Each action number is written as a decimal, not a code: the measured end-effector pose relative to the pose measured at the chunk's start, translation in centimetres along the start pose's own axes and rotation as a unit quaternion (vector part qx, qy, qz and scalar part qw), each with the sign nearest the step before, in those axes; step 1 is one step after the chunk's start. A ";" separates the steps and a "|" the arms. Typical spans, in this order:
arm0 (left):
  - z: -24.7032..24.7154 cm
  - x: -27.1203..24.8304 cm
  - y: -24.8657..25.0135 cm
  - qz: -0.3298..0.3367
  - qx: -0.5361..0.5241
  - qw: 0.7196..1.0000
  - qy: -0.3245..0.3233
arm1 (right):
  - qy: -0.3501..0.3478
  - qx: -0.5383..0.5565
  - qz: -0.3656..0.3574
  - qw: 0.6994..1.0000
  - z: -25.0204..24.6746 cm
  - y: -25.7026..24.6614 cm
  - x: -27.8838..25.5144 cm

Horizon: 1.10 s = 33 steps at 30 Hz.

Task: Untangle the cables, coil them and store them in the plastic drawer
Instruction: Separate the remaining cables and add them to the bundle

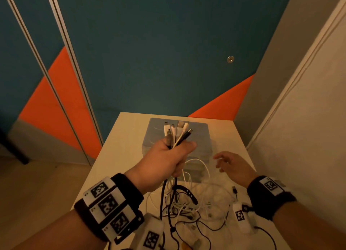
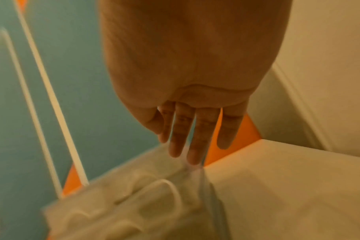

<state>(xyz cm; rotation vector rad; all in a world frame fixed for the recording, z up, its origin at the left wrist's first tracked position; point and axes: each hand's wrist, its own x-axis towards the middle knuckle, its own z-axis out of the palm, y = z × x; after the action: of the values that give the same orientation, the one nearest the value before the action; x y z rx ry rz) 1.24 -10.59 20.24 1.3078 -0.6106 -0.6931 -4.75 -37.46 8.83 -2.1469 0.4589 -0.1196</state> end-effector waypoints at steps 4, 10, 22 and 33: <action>0.0 -0.3 0.1 0.003 0.016 1.000 0.012 | 0.042 -0.091 0.145 0.984 -0.4 7.4 0.4; -0.7 -0.9 -0.7 -0.013 0.026 0.999 0.039 | 0.058 -0.247 0.317 0.914 0.4 17.2 -1.2; -2.0 -1.8 -1.2 -0.042 0.022 0.995 0.085 | -0.008 -0.257 0.356 0.898 5.2 19.6 0.3; -1.6 -0.1 -1.4 -0.049 0.012 0.996 0.076 | 0.294 0.142 0.221 0.919 -0.8 12.5 -2.0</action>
<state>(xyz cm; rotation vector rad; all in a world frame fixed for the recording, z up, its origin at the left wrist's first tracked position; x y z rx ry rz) 2.22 -9.61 18.57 1.4066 -0.4348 -0.6596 -10.32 -43.75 -0.63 -1.6448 1.1863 -0.5491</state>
